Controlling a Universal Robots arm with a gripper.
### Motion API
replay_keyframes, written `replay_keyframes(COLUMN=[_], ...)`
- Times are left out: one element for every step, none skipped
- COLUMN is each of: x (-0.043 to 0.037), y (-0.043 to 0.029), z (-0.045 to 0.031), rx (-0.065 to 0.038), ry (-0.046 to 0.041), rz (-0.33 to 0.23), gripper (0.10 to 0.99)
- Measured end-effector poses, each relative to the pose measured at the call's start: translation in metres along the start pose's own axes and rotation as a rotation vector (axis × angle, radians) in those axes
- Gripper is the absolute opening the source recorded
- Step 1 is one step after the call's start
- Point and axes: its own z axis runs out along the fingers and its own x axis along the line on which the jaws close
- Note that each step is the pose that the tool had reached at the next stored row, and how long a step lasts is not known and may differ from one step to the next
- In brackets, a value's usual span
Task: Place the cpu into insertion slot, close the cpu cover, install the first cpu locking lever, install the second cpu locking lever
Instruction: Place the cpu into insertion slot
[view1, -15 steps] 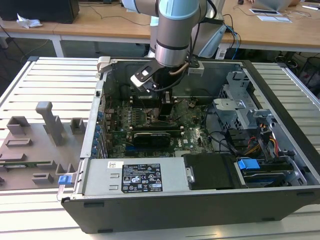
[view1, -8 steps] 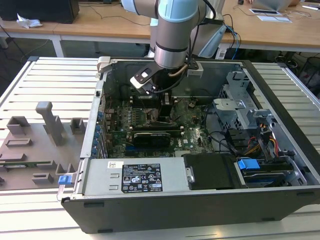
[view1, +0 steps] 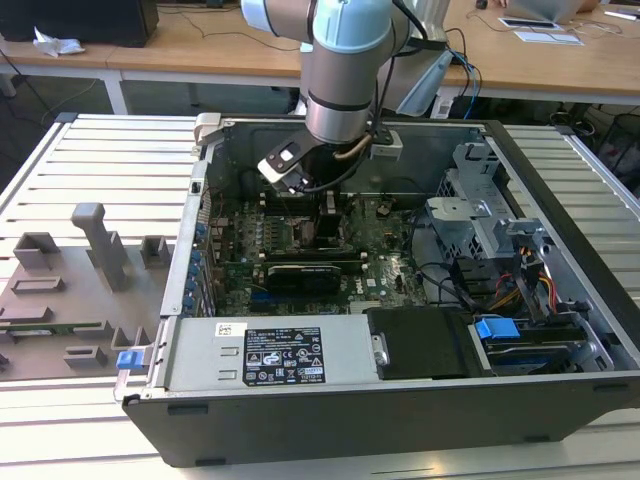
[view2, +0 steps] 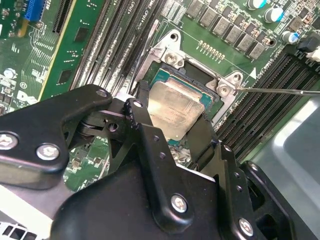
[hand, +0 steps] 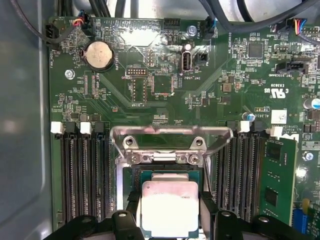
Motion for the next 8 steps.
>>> replay_keyframes(x=[0.0005, 0.0018, 0.0026, 0.0027, 0.0027, 0.0027, 0.0028, 0.0028], y=[0.0000, 0.0000, 0.0001, 0.0001, 0.0001, 0.0002, 0.0003, 0.0004], z=[0.0001, 0.0002, 0.0003, 0.0011, 0.0020, 0.0028, 0.0033, 0.0038], rx=[0.000, 0.000, -0.001, -0.001, -0.001, 0.000, 0.000, 0.000], ry=[-0.0001, -0.0004, -0.0005, -0.0006, -0.0007, -0.0008, -0.0009, -0.0008], rz=[-0.001, -0.009, -0.015, -0.015, -0.014, -0.014, -0.013, -0.013], gripper=[0.545, 0.545, 0.545, 0.545, 0.545, 0.545, 0.545, 0.545])
